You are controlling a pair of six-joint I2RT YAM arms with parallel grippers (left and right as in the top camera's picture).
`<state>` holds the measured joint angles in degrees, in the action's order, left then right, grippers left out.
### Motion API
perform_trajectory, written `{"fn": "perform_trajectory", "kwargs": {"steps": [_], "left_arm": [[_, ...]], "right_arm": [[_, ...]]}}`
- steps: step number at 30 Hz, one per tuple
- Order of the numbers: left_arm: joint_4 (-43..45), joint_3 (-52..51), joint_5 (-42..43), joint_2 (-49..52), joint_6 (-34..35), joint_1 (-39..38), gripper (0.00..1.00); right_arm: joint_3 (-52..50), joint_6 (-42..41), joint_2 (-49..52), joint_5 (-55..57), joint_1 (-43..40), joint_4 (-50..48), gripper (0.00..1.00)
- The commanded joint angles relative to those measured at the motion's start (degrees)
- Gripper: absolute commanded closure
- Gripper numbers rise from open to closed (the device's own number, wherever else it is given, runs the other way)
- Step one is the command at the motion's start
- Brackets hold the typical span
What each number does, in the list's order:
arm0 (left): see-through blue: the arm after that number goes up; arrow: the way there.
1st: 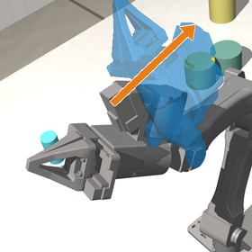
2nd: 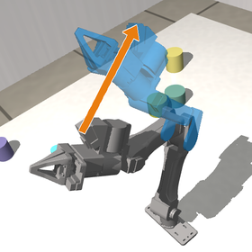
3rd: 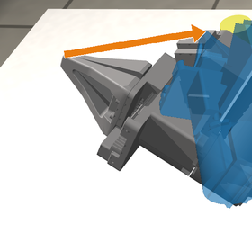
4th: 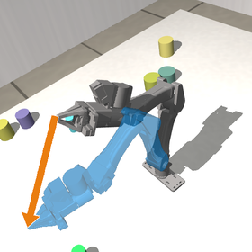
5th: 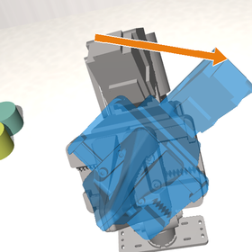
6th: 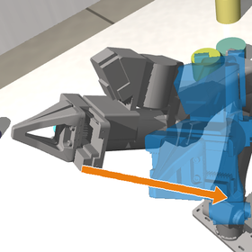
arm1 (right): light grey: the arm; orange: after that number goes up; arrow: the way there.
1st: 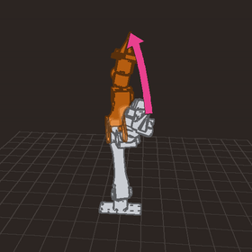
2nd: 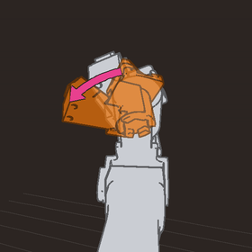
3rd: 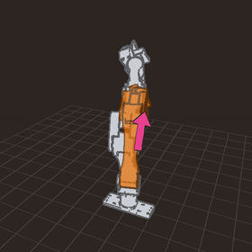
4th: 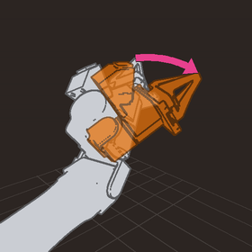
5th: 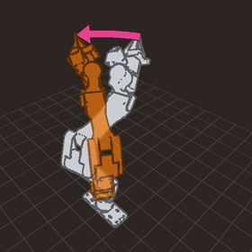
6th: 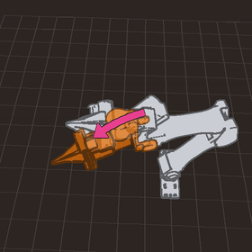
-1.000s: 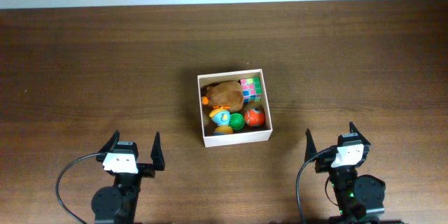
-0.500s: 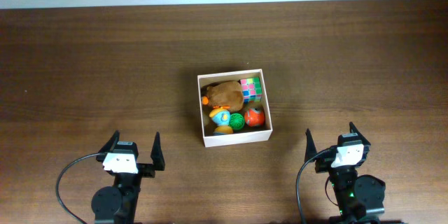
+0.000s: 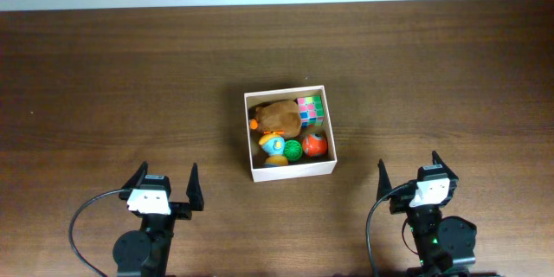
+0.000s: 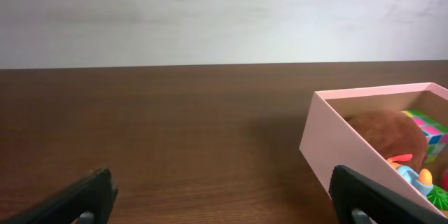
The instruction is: Pack container
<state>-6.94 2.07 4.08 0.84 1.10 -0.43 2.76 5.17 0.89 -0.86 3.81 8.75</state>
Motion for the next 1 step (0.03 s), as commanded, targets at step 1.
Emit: {"fn": "perform_trajectory", "kwargs": {"steps": [1], "left_arm": [[0.02,-0.35,-0.44,-0.50,-0.90,-0.17,0.01]], "right_arm": [[-0.52,0.39,-0.70,1.14,-0.50,-0.11,0.01]]}}
